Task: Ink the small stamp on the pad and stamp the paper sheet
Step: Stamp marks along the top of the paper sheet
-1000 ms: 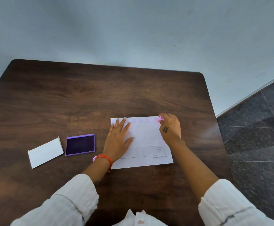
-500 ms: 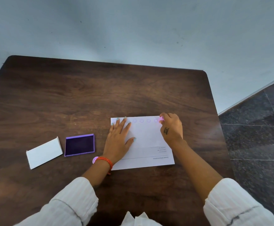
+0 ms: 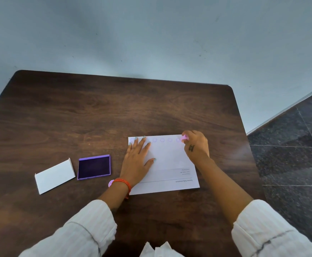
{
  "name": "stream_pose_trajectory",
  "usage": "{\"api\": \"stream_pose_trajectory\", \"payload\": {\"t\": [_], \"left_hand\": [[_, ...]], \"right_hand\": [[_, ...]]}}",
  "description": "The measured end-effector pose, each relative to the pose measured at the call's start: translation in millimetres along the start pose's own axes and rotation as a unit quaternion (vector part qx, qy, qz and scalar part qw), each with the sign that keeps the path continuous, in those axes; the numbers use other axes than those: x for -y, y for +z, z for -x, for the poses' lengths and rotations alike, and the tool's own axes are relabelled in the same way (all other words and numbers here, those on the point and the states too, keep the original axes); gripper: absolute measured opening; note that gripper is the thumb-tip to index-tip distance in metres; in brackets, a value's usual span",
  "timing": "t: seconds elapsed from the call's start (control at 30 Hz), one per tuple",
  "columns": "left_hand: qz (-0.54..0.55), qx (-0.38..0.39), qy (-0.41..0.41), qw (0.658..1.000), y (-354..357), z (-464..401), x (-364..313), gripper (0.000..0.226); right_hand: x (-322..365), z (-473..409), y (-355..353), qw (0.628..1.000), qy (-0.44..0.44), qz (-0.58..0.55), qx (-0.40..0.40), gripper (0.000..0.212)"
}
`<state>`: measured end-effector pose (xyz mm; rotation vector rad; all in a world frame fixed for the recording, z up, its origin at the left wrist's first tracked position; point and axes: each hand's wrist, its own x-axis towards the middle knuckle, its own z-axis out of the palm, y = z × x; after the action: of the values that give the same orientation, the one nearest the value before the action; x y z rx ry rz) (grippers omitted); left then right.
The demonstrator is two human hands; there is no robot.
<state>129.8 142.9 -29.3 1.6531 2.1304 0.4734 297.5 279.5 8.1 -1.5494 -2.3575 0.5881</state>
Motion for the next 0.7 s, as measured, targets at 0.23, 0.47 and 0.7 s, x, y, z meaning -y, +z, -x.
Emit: {"api": "stream_pose_trajectory", "payload": {"t": [0.23, 0.47, 0.7], "left_hand": [[-0.004, 0.001, 0.003, 1.000, -6, 0, -3, 0.061], [0.017, -0.029, 0.001, 0.999, -14, 3, -4, 0.060], [0.036, -0.059, -0.012, 0.998, -25, 14, -1, 0.060]], "right_hand": [[-5, 10, -25, 0.743, 0.338, -0.569, -0.099, 0.009], [-3, 35, -32, 0.457, 0.372, -0.808, -0.003, 0.009], [8, 51, -29, 0.424, 0.365, -0.828, 0.034, 0.018]]}}
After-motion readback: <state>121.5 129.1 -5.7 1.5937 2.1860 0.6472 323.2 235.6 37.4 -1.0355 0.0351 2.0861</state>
